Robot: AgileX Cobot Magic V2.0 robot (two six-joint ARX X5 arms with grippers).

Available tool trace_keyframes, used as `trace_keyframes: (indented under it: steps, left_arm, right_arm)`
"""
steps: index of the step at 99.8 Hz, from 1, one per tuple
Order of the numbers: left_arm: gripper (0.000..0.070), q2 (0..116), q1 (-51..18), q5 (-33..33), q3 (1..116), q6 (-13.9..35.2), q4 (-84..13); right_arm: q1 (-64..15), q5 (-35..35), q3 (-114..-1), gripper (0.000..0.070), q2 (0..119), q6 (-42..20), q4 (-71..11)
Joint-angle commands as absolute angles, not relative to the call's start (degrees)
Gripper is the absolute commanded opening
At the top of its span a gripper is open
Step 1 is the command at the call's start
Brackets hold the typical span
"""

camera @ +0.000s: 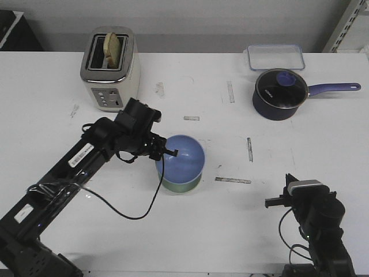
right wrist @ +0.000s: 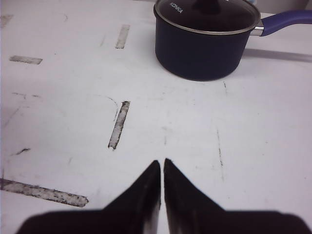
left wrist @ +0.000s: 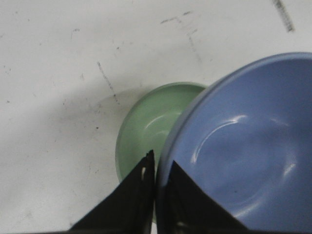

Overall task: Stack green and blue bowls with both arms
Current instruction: 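Carry the blue bowl over the green bowl and lower it inside, then open the left gripper and lift it away from the stacked bowls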

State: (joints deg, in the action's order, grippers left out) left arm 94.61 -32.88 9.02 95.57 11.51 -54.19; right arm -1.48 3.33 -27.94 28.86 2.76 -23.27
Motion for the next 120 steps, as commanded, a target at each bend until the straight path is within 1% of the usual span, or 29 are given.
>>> trace_keyframes:
  steps: [1,31,60,70,74,78,81,98,100,102,105,110,114,120]
  left_arm:
    - [0.0000,97.1,-33.5,8.5,96.7,9.9,-54.8]
    - [0.0000,103.2,-33.5,8.5,96.7,9.9,-55.5]
    - [0.0000,104.5,-33.5,8.5,96.7,9.9,-55.6]
    - [0.0006,104.5,-33.5,8.5,96.7,9.9,-55.7]
    - [0.0021,104.5,-33.5,8.5,96.7,9.9,-55.7]
    - [0.0068,104.5,-33.5,8.5,96.7,9.9,-55.7]
    - [0.0116,104.5,-33.5,8.5,96.7,9.9,-55.7]
    - [0.0415,104.5,-33.5,8.5,96.7,9.9,-55.7]
    - [0.0441,104.5,-33.5,8.6,96.7,9.9,-55.7]
    - [0.0485,104.5,-33.5,8.5,96.7,9.9,-55.7]
    - [0.0527,104.5,-33.5,8.5,96.7,9.9,-55.7]
    - [0.0583,104.5,-33.5,8.5,96.7,9.9,-55.7]
    - [0.0608,104.4,-33.5,8.5,96.8,9.9,-55.9]
    - [0.0613,104.4,-33.4,8.5,97.3,9.9,-56.6]
  right_arm:
    - [-1.6,3.4,-28.4,0.0002,28.9,2.4,-22.8]
    - [-1.6,3.4,-28.4,0.0003,28.9,2.4,-22.8]
    - [-1.6,3.4,-28.4,0.0002,28.9,2.4,-22.8]
    - [-1.6,3.4,-28.4,0.0003,29.0,2.4,-22.8]
    - [-1.6,3.4,-28.4,0.0003,28.9,2.4,-22.8]
    - [-1.6,3.4,-28.4,0.0003,28.9,2.4,-22.8]
    - [-1.6,3.4,-28.4,0.0003,29.0,2.4,-22.8]
    - [-1.6,3.4,-28.4,0.0003,28.9,2.4,-22.8]
    - [-1.6,3.4,-28.4,0.0003,28.9,2.4,-22.8]
    - [-1.6,3.4,-28.4,0.0003,29.0,2.4,-22.8]
    - [-1.6,3.4,-28.4,0.0002,29.0,2.4,-22.8]
    - [-1.6,3.4,-28.4,0.0003,28.9,2.4,-22.8]
    - [-1.6,3.4,-28.4,0.0002,28.9,2.4,-22.8]
    - [-1.6,3.4,-28.4,0.0002,28.9,2.4,-22.8]
